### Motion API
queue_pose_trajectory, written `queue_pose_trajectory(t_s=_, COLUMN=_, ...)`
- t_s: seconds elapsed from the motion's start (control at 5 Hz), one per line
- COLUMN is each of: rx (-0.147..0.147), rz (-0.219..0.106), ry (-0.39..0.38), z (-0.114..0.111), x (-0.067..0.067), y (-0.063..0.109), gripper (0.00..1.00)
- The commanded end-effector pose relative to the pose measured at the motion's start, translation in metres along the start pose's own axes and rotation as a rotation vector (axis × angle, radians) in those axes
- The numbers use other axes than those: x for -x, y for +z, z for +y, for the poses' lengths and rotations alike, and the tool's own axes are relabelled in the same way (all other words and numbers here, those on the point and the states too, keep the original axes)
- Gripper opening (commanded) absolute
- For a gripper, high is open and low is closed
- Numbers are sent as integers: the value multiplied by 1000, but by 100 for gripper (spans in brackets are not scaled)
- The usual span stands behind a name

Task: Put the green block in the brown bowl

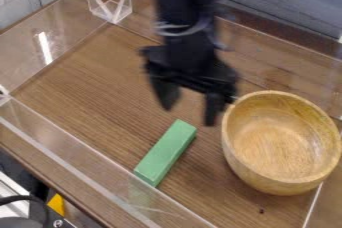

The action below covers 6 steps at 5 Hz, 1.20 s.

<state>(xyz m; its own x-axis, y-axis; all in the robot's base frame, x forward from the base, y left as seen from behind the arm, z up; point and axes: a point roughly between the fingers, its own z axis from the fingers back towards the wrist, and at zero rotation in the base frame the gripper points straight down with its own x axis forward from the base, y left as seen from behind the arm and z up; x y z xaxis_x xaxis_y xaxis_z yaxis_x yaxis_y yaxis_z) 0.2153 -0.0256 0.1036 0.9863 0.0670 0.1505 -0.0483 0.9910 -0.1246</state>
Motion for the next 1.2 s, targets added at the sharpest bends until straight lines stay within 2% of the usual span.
queue_pose_trajectory(t_s=0.0, rx=-24, rz=-24, ry=33, z=20, x=10, y=-13, gripper=100)
queue_pose_trajectory(t_s=0.6, rx=-47, rz=-13, ry=84, z=41, x=29, y=-39, gripper=100)
queue_pose_trajectory(t_s=1.0, rx=-54, rz=4, ry=60, z=22, x=35, y=-45, gripper=100)
